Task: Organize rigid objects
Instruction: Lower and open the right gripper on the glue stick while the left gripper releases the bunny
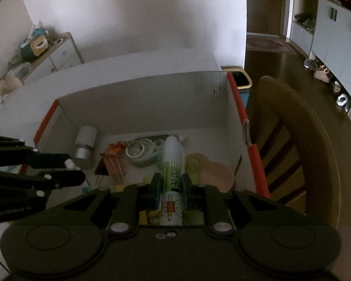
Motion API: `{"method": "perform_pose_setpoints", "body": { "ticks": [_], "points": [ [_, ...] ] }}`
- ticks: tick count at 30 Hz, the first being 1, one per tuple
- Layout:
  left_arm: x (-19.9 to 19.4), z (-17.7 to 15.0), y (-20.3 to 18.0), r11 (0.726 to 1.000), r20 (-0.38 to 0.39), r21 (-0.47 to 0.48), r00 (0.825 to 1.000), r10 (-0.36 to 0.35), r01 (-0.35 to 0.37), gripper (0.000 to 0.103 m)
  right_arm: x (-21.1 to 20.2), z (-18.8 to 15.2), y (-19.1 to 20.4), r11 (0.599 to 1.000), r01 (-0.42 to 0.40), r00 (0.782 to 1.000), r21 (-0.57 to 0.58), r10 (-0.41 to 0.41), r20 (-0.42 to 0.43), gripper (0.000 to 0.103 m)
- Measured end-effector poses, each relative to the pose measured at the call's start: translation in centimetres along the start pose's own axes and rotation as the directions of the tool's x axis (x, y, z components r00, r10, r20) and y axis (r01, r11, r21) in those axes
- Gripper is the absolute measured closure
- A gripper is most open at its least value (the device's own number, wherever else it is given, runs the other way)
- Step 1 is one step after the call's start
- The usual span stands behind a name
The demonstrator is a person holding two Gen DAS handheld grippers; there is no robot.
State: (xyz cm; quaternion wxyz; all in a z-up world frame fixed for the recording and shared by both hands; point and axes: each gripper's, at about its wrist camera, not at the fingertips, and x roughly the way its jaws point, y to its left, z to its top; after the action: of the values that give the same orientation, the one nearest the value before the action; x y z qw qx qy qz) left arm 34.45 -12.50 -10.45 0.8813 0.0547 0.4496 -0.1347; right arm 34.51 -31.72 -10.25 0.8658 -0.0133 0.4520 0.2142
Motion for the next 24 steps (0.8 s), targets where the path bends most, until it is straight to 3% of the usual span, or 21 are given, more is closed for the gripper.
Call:
{"method": "perform_pose_setpoints", "body": {
  "ticks": [11, 15, 24],
  "points": [
    [1.4, -0.7, -1.3, 0.999, -0.037, 0.036, 0.999, -0.006, 0.007, 0.075, 0.6, -0.4, -0.2, 1.0, 0.019, 0.999, -0.025, -0.019, -0.029, 0.079],
    [1.8, -0.5, -1.2, 1.0, -0.063, 0.019, 0.998, -0.02, 0.021, 0.075, 0.0, -0.5, -0.3, 1.0, 0.018, 1.0, -0.021, -0.018, -0.022, 0.078],
    [1.7, -1.3, -1.3, 0.999, -0.083, -0.026, 0.996, -0.037, 0.035, 0.074, -2.0, -1.0, -0.2, 1.0, -0.016, 1.0, -0.006, 0.016, 0.008, 0.065]
  ]
}}
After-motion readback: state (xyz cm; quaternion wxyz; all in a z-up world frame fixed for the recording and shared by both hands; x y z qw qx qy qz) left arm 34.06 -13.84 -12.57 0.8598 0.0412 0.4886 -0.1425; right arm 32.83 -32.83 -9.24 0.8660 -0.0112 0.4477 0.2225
